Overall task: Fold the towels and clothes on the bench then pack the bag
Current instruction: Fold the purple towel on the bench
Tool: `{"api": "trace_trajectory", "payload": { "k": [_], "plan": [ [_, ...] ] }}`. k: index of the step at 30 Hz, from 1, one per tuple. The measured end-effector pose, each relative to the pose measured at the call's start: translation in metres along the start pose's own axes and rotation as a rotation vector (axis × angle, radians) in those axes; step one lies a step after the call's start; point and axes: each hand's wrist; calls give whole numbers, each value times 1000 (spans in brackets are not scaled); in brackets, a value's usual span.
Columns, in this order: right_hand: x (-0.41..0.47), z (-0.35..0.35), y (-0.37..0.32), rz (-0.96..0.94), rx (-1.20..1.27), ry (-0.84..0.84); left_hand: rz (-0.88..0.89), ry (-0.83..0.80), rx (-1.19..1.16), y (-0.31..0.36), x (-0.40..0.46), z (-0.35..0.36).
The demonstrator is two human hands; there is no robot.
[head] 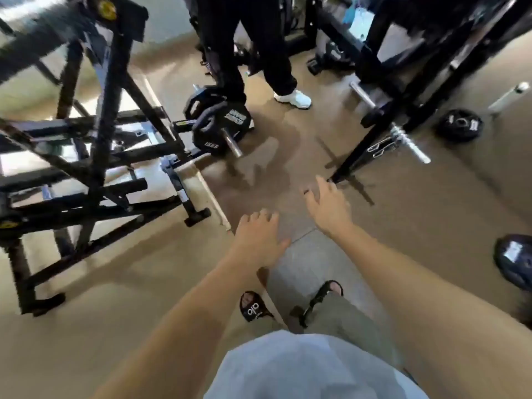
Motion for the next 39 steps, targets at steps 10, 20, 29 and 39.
{"api": "trace_trajectory", "payload": {
  "k": [10,20,29,39],
  "plan": [
    [-16,-145,203,257,86,258,407,39,196,217,69,-34],
    [-41,-264,358,499,157,474,733,116,351,415,132,-82],
    [5,-343,444,695,218,581,908,150,437,517,234,-142],
    [54,-441,507,824,303,735,1061,139,544,640,341,-214]
  ]
}}
Point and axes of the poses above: each hand's wrist, its own x-axis towards the middle knuckle, its own z-axis out of the palm, y = z × x, and after that the axes turned 3 degrees about -y, right-handed
